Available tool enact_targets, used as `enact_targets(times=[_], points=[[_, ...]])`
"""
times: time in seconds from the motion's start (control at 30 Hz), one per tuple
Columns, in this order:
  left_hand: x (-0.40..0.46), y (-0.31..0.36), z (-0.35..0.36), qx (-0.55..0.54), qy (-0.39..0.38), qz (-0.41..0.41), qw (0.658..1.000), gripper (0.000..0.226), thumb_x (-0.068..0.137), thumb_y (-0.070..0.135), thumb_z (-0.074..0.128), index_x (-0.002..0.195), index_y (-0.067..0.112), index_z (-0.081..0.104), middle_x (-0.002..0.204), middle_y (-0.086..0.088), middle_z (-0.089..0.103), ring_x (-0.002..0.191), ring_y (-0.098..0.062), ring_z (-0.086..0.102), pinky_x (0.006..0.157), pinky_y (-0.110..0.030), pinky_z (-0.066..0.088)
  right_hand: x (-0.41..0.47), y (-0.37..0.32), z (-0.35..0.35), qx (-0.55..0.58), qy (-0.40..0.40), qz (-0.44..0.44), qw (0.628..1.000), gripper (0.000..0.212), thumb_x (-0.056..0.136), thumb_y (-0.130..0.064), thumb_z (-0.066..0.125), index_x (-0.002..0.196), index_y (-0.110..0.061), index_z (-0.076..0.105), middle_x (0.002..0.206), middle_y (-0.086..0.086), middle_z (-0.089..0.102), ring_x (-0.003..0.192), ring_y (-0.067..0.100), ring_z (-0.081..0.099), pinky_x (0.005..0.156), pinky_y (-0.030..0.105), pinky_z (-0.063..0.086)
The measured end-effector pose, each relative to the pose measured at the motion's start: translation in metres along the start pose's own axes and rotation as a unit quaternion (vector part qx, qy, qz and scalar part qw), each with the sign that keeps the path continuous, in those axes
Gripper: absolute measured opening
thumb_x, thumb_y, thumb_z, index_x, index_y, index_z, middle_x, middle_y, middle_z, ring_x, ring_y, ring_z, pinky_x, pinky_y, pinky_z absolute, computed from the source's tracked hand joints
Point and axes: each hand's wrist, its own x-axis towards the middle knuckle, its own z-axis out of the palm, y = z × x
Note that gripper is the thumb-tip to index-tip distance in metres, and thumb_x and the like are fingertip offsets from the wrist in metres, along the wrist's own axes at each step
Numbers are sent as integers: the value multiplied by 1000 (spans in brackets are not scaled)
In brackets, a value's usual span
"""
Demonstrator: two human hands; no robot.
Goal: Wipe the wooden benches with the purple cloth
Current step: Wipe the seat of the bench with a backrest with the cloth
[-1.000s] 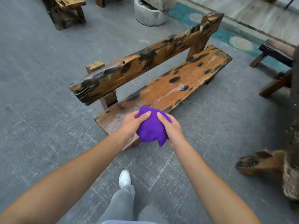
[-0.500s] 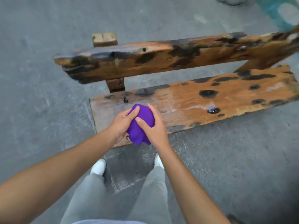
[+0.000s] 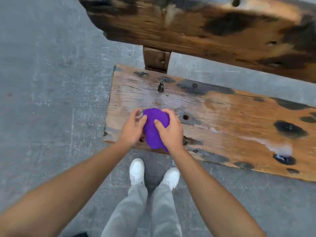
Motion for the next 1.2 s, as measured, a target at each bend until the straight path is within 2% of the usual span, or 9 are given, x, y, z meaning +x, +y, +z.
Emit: enact_targets(times=[0.1,0.2,0.3,0.4,0.57,0.73,0.87,1.07,1.2], points=[[20,-67,-24,228,96,57,967,61,97,29,61,151,11,38,154,-14,44,142,-30,42,116,-43,33,28,35,31,-107,28,-19,994,48,93,-38,67,137,-22,58,137,5,60,124,29,57,100,39,46],[41,-116,-38,389,57,76,916,84,91,52,62,156,11,27,167,-12,19,153,-30,19,123,-51,20,46,72,43,-317,54,-46,946,63,95,-49,58,150,-22,47,161,13,39,149,38,33,119,56,30],[45,-119,-15,458,5,70,886,104,87,68,55,160,7,10,169,-15,-3,156,-34,-1,125,-53,7,51,99,31,-367,41,-117,922,68,96,-57,51,157,-31,37,169,11,25,157,37,18,124,59,18],[48,-116,6,478,-1,90,874,110,86,76,44,159,5,2,167,-18,-11,155,-37,-9,125,-54,1,53,105,50,-394,39,-131,909,70,95,-55,50,159,-31,34,169,16,23,157,38,15,123,63,15],[44,-135,0,437,15,62,897,118,82,77,49,158,4,-5,167,-16,-12,155,-32,-13,126,-50,-2,76,48,143,-414,-18,-202,887,71,98,-56,43,161,-26,31,168,21,24,156,41,17,122,66,14],[49,-158,-14,437,7,72,896,120,80,76,52,158,-1,4,167,-19,-8,154,-35,-11,126,-51,-2,163,0,183,-411,-41,-274,868,70,96,-59,41,159,-30,33,168,20,24,156,41,18,122,67,15],[67,-164,-33,460,38,59,885,121,78,78,51,158,0,6,167,-19,-6,155,-33,-9,123,-47,-7,203,-18,190,-387,-1,-250,887,65,98,-59,37,158,-32,36,168,16,27,155,42,20,122,67,14],[63,-163,-60,494,52,-3,868,120,78,78,54,159,1,9,168,-18,-4,156,-33,-5,125,-54,5,108,85,134,-383,-18,-229,895,64,101,-53,42,159,-29,34,169,16,25,156,40,19,124,63,13],[44,-131,-24,460,59,115,879,97,87,53,66,158,9,17,169,-15,3,156,-34,-2,124,-57,11,73,176,4,-424,-12,-172,889,64,101,-51,48,159,-27,36,169,16,24,156,39,22,123,63,18]])
